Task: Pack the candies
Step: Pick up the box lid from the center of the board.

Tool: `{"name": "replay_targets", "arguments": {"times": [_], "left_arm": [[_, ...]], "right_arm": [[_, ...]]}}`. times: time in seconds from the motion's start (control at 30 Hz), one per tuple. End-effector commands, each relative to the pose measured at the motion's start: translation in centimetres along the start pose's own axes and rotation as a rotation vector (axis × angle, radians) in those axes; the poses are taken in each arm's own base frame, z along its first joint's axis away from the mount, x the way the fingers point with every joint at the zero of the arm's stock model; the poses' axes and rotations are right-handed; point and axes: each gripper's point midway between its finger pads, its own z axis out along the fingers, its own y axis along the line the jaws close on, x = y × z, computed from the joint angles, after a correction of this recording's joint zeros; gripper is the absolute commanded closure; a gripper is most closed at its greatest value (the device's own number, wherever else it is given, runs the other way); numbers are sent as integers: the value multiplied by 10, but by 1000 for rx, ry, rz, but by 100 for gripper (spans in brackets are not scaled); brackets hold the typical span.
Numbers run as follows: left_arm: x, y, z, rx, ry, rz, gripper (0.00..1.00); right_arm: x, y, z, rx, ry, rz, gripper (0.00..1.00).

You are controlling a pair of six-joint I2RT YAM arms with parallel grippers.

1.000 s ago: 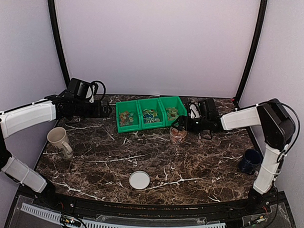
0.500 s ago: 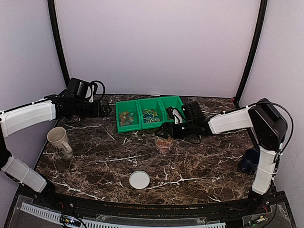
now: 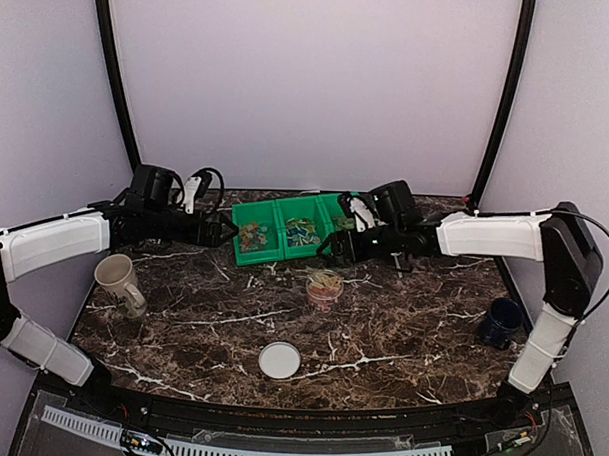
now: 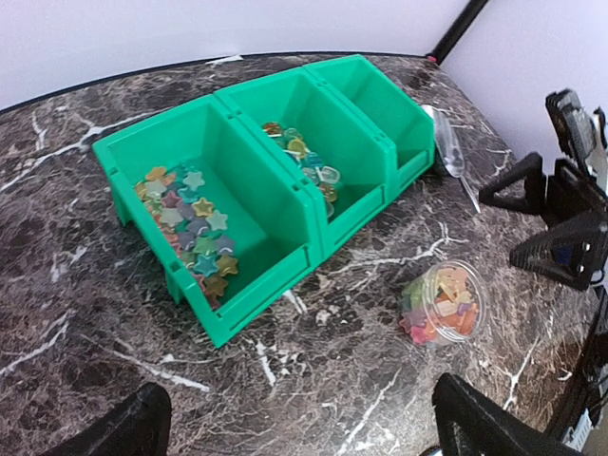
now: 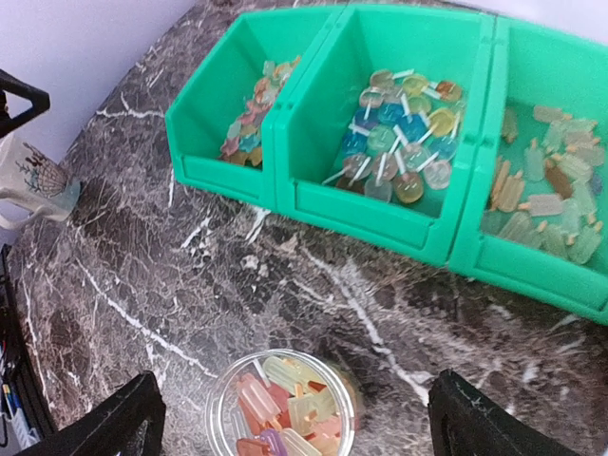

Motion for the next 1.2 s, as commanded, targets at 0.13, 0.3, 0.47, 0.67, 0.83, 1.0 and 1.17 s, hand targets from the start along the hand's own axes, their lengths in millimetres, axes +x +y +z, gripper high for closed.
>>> {"name": "replay_targets", "arguments": {"times": [0.13, 0.3, 0.47, 0.67, 0.83, 1.0, 1.17], "left_arm": [[20, -74, 5, 261, 76, 284, 1], [52, -108, 10, 321, 186, 470, 3], [88, -135, 11, 336, 264, 643, 9], [142, -170, 5, 398, 364, 812, 15], [173, -191, -9, 526, 430, 835, 24], [209, -192, -11, 543, 528, 938, 28], [247, -177, 4, 465, 648, 1056, 36]], "right_arm": [[-18, -38, -67, 185, -132, -79, 1], [-11, -50, -86, 227, -160, -80, 0], [-2, -61, -101, 260, -179, -72, 1], [6, -69, -117, 283, -210, -66, 2], [8, -71, -120, 280, -213, -64, 2], [7, -68, -119, 258, -214, -60, 2], [8, -64, -119, 236, -211, -55, 1]]}}
